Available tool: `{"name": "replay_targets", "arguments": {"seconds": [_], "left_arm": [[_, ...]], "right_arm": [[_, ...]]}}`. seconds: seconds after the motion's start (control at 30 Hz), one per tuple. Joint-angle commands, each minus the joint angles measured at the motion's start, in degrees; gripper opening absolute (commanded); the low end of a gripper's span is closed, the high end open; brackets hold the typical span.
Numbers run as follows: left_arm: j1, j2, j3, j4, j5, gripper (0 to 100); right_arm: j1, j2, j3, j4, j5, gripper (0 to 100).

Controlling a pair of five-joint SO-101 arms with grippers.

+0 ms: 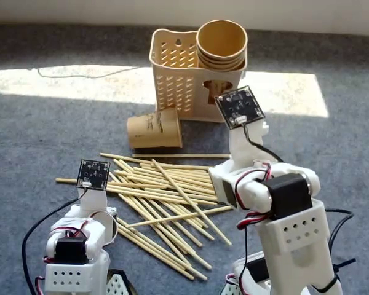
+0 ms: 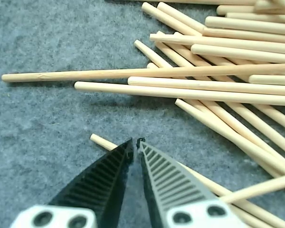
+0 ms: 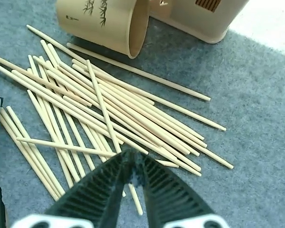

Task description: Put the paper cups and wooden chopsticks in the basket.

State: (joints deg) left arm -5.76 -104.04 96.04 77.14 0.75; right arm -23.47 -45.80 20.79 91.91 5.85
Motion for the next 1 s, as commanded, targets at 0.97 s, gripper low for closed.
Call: {"name": "replay_targets", "arguments": {"seconds": [0.97], "left_arm": [[0.9, 0.0, 1.1, 0.4, -0.1, 4]], "right_arm": [[-15.1, 40.7, -28.5, -11.5, -5.5, 15.2]]}}
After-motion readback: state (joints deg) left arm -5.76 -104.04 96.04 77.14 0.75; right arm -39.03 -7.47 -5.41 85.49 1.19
